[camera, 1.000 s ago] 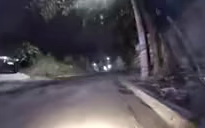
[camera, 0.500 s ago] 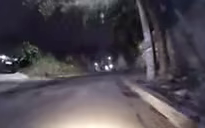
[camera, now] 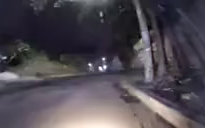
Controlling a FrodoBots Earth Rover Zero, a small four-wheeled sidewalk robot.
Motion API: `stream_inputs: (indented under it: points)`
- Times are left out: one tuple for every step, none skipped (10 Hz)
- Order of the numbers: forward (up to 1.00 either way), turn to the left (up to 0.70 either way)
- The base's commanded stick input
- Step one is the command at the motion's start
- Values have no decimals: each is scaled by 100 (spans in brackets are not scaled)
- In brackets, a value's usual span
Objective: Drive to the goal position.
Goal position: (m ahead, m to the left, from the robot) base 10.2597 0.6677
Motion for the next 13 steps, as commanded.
stream_inputs:
  points:
    - [70, -9]
    - [70, -5]
    - [70, 0]
    - [70, 0]
    - [70, 0]
    - [70, 0]
    - [70, 0]
    - [70, 0]
    - [70, 0]
    - [70, 0]
    - [70, 0]
    - [70, 0]
    - [70, 0]
